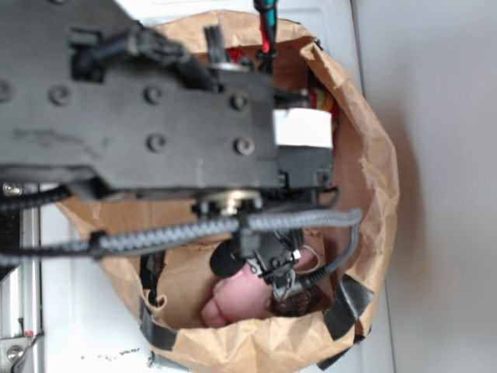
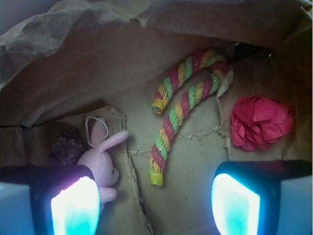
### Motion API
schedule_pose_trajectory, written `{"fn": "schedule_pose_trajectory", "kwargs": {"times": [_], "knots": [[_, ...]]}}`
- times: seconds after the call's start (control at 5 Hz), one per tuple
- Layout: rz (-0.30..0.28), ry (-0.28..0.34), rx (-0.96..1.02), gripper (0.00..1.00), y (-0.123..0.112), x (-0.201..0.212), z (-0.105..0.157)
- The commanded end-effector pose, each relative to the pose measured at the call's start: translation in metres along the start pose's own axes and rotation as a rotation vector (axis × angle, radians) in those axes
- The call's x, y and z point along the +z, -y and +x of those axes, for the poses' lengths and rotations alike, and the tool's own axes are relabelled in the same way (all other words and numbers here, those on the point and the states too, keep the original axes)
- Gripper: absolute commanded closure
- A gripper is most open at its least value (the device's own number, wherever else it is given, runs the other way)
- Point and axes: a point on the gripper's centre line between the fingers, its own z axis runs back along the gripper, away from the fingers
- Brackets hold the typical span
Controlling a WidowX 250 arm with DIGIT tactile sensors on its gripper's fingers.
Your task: Grab the multicolored rope.
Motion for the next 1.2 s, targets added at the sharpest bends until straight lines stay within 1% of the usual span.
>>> {"fn": "schedule_pose_trajectory", "kwargs": {"times": [0.0,0.2,0.4,0.8,1.0], "knots": [[-0.012,0.057,0.024,0.0,-0.002,-0.009,0.008],[-0.049,0.073,0.139,0.0,0.001,-0.021,0.015],[-0.039,0.057,0.162,0.0,0.0,-0.035,0.019],[0.014,0.055,0.192,0.0,-0.007,-0.054,0.027],[0.031,0.055,0.214,0.0,-0.015,-0.057,0.028]]}}
